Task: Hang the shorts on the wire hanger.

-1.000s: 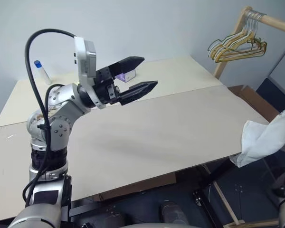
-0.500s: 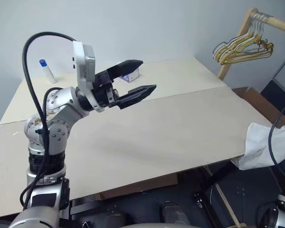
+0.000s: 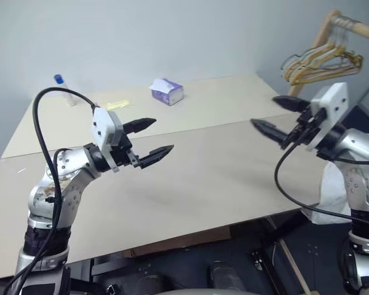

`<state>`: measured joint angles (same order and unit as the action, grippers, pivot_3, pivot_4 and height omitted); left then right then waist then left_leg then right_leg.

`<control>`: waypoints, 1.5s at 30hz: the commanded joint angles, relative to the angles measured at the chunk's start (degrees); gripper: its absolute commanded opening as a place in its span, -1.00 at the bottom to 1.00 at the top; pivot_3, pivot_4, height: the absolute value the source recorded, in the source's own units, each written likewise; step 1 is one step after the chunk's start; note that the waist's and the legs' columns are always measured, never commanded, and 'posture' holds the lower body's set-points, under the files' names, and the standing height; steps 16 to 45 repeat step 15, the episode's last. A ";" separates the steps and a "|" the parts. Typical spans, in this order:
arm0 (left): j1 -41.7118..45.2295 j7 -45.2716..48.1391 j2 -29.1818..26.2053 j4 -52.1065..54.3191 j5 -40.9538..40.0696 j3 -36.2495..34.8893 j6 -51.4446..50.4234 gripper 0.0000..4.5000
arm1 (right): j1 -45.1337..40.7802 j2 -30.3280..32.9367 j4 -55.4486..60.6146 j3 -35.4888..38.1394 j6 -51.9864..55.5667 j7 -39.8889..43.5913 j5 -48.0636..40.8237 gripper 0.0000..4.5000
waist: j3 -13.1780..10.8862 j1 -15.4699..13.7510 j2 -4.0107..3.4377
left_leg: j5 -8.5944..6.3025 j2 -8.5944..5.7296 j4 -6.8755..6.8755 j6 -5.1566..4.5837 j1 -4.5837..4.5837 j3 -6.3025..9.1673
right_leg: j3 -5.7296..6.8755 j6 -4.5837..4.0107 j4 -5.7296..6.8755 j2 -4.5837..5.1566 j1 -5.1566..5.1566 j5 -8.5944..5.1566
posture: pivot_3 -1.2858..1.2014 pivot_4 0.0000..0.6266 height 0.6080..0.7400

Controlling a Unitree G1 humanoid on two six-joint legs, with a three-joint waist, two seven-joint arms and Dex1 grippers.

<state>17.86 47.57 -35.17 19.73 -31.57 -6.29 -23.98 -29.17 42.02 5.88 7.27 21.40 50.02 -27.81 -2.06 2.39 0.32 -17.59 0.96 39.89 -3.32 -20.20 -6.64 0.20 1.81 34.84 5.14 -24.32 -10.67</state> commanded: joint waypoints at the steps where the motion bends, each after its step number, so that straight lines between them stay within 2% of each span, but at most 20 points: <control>1: -4.36 -1.62 -1.97 5.68 2.30 -1.79 1.42 1.00 | -6.26 -0.66 -3.81 -5.43 -1.27 7.80 0.86 0.98 | -0.03 -1.17 0.05 | -0.02 0.00 0.00 -0.04 -0.04 -0.01 | 0.00 0.00 -0.02 0.04 -0.02 0.00 | 0.17 -0.94 1.00; 7: -11.67 -3.72 -3.69 10.07 3.30 -5.28 1.24 1.00 | -9.73 -3.43 -8.48 -8.00 -3.54 10.89 2.95 0.98 | -0.36 -5.68 0.52 | -0.06 0.06 -0.07 -0.02 -0.15 0.11 | 0.36 -0.07 -0.14 0.16 -0.06 -0.04 | 0.21 -0.91 1.00; 13: -11.69 -4.52 -3.38 9.74 3.38 -5.94 1.81 1.00 | -6.90 -3.61 -6.27 -7.83 -4.29 11.55 4.02 0.98 | -0.36 -8.38 0.53 | 0.04 0.03 -0.06 0.18 -0.45 0.25 | 0.67 -0.10 -0.29 0.28 -0.16 -0.04 | 0.20 -0.96 1.00; 45: -10.94 -4.57 -2.76 9.37 2.42 -5.91 1.64 1.00 | -5.57 -3.41 -4.82 -7.46 -4.00 11.39 3.88 0.98 | -0.36 -8.48 0.53 | 0.04 0.03 -0.06 0.18 -0.56 0.31 | 0.75 -0.11 -0.34 0.27 -0.21 -0.03 | 0.19 -0.99 1.00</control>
